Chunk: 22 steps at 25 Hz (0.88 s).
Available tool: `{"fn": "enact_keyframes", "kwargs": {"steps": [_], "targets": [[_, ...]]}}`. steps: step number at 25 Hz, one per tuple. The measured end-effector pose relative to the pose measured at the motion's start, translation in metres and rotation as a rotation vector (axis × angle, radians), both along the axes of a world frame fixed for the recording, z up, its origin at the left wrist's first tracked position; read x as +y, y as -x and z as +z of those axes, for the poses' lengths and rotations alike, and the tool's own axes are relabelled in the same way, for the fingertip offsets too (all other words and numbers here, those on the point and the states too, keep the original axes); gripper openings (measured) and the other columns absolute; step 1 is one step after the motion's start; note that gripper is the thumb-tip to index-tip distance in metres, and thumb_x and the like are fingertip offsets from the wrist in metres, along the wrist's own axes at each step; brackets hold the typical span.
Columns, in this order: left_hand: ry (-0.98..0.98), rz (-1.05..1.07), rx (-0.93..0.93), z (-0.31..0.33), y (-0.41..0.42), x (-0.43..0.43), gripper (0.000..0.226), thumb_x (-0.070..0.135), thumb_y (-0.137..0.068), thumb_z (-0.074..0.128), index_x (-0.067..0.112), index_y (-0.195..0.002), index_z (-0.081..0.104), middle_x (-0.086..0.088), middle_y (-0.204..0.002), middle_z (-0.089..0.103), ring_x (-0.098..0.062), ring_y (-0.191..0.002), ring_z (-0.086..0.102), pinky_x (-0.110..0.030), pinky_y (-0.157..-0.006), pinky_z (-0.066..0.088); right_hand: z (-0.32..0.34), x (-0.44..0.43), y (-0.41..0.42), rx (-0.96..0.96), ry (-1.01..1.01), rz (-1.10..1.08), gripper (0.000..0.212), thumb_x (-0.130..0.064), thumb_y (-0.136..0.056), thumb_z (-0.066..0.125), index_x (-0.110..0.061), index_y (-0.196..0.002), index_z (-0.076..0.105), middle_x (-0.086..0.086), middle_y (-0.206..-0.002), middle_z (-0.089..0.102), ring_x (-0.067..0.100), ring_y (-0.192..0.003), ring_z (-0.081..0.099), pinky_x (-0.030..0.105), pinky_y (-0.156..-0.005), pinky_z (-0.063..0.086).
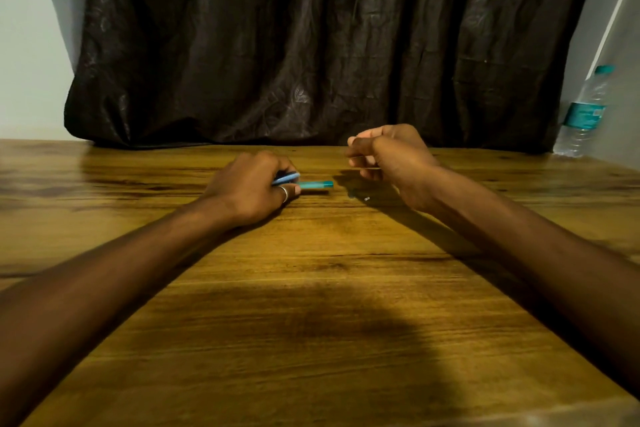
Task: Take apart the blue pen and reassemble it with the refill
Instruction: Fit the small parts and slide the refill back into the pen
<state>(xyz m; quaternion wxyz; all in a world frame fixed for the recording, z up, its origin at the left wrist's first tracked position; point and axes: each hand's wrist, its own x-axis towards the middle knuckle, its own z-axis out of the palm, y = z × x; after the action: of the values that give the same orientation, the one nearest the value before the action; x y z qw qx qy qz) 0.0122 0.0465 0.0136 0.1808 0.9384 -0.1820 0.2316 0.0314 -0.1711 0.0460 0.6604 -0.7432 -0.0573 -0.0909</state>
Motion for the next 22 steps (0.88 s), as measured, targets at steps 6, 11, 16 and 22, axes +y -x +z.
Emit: {"fn": "enact_keyframes", "kwargs": {"steps": [6,11,16,22], "targets": [[0.005,0.051,0.124,-0.001,-0.005,0.002,0.014,0.034,-0.09,0.07,0.027,-0.102,0.073,0.006,-0.093,0.071,-0.011,-0.085,0.063,-0.037,-0.075,0.053,-0.001,-0.006,-0.004,-0.025,0.107,-0.026,0.007,-0.01,-0.09,0.066,-0.014,-0.094,0.071,0.006,-0.089,0.078,0.01,-0.073,0.07,0.02,-0.053,0.051],[0.043,0.029,0.156,0.001,-0.004,0.003,0.014,0.032,-0.089,0.072,0.028,-0.102,0.073,0.009,-0.096,0.07,-0.009,-0.091,0.063,-0.039,-0.081,0.056,-0.004,-0.009,-0.009,-0.066,0.237,-0.013,0.007,-0.01,-0.087,0.07,-0.016,-0.088,0.072,0.005,-0.084,0.076,0.009,-0.071,0.069,0.02,-0.053,0.051],[0.017,0.074,0.05,0.004,0.0,0.001,0.018,0.043,-0.089,0.068,0.028,-0.098,0.071,0.007,-0.09,0.068,-0.009,-0.081,0.061,-0.038,-0.072,0.055,0.003,-0.029,-0.013,-0.177,0.811,0.027,0.009,-0.012,-0.081,0.073,-0.02,-0.083,0.078,-0.01,-0.081,0.073,0.001,-0.082,0.065,0.02,-0.067,0.048],[0.02,0.062,-0.012,0.005,0.003,-0.002,0.017,0.038,-0.091,0.068,0.026,-0.102,0.071,0.016,-0.08,0.057,0.0,-0.072,0.051,-0.026,-0.06,0.042,0.012,-0.039,-0.013,0.007,1.096,0.223,0.014,-0.011,-0.081,0.078,-0.018,-0.094,0.079,-0.005,-0.091,0.076,0.003,-0.078,0.064,0.016,-0.062,0.047]]}}
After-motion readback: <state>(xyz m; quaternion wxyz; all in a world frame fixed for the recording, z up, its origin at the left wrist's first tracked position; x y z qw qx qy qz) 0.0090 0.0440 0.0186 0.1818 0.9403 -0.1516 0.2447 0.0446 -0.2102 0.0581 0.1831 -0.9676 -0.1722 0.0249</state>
